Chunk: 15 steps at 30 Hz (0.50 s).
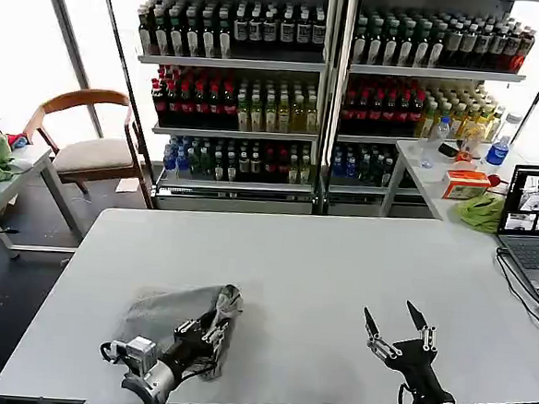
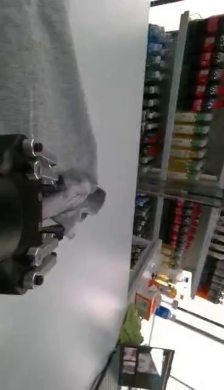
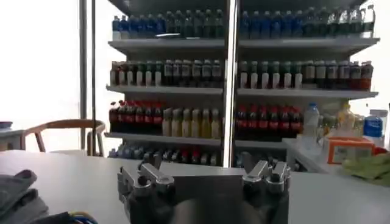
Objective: Fold and organize the clothes.
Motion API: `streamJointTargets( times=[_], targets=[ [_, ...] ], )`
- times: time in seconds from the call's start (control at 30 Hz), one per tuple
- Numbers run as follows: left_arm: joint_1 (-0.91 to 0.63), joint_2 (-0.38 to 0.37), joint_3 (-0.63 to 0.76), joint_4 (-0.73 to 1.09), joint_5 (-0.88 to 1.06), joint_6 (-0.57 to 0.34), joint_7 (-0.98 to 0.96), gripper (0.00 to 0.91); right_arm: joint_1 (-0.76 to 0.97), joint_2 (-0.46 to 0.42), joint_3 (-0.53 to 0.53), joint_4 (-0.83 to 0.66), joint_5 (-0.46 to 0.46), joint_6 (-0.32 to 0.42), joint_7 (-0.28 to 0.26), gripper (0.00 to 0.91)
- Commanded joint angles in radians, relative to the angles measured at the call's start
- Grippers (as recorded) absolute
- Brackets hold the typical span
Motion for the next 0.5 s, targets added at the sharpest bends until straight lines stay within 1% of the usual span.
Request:
streamJointTargets(
  times=[0.03, 0.1, 0.17, 0.33, 0.4, 0.5],
  targets=[
    [0.013, 0.007, -0.070, -0.074, -0.059, 0.011, 0.002, 0.907, 0.001, 0.000, -0.002, 0.001, 0.001, 0.000, 0.000, 0.907],
    [0.022, 0.016, -0.108, -0.103, -0.081, 0.019, 0.004, 0.907, 0.003, -0.001, -0.005, 0.001, 0.000, -0.001, 0.000, 0.907],
    [0.035, 0.026, -0.176, -0.128, -0.103, 0.031, 0.007, 0.907, 0.005, 0.000, -0.009, 0.003, -0.001, -0.002, 0.000, 0.907],
    [0.057, 0.056, -0.292, -0.155, -0.135, 0.061, 0.007, 0.907, 0.007, -0.004, -0.013, 0.005, 0.000, -0.003, -0.001, 0.907],
    [0.069, 0.062, -0.336, -0.139, -0.138, 0.060, 0.012, 0.907, 0.008, -0.005, -0.016, 0.007, 0.000, -0.003, -0.001, 0.907],
    [0.083, 0.065, -0.372, -0.061, -0.116, 0.051, 0.028, 0.907, 0.010, -0.011, -0.022, 0.009, 0.000, -0.003, -0.001, 0.907]
  ],
)
